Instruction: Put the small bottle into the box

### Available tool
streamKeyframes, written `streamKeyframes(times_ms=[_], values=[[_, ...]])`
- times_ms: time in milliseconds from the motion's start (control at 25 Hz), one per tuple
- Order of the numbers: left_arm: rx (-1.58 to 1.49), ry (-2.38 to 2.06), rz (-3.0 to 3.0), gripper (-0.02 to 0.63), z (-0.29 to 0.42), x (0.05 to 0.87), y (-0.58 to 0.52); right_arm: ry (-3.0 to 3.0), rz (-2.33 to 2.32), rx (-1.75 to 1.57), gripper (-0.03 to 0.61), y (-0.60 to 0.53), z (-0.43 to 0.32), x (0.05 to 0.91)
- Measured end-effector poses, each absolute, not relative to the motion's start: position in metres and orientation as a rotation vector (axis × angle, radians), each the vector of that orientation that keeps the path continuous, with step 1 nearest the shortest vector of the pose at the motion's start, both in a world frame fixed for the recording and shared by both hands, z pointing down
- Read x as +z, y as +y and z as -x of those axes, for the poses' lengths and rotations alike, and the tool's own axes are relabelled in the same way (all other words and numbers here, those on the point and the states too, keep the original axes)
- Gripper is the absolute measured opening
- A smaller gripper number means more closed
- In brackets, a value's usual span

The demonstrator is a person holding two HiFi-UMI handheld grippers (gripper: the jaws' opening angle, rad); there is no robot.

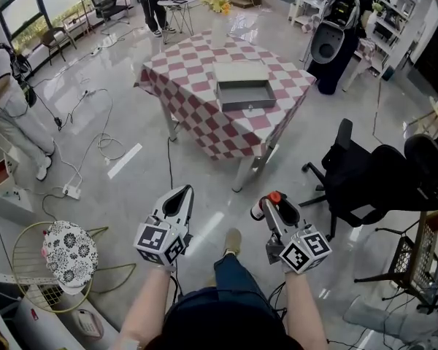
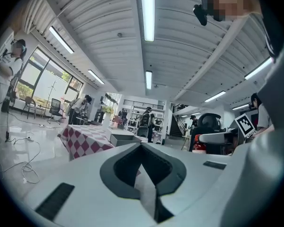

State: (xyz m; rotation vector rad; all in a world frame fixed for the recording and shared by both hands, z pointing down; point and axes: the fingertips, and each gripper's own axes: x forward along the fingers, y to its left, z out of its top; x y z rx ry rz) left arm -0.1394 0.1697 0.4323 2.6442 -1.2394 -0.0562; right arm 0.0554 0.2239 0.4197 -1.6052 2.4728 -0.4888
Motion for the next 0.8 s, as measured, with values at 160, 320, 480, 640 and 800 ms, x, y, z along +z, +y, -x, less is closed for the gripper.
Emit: streamKeyframes(times_ms=[160, 320, 480, 640, 800], values=[[-0.048, -1.242, -2.642, 0.005, 0.130, 0.433, 0.139, 2.481, 1.581, -0.492, 0.149, 0.190, -0.062, 0.419], [-0.042, -1.235, -2.643, 0.005, 0.113, 0.436, 0.103, 2.500, 1.557, -0.496, 0.149, 0.153, -0.072, 0.419], [-0.032, -1.229, -2.646, 0.005, 0.097, 0.437, 0.068, 2.513, 1.545, -0.500, 0.149, 0.116, -0.084, 0.420], [-0.043, -1.246, -2.638, 0.005, 0.086, 0.436, 0.030, 2.536, 1.526, -0.499, 0.148, 0.077, -0.094, 0.419], [-0.051, -1.260, -2.626, 0.005, 0.075, 0.435, -0.001, 2.555, 1.507, -0.509, 0.149, 0.044, -0.102, 0.419]])
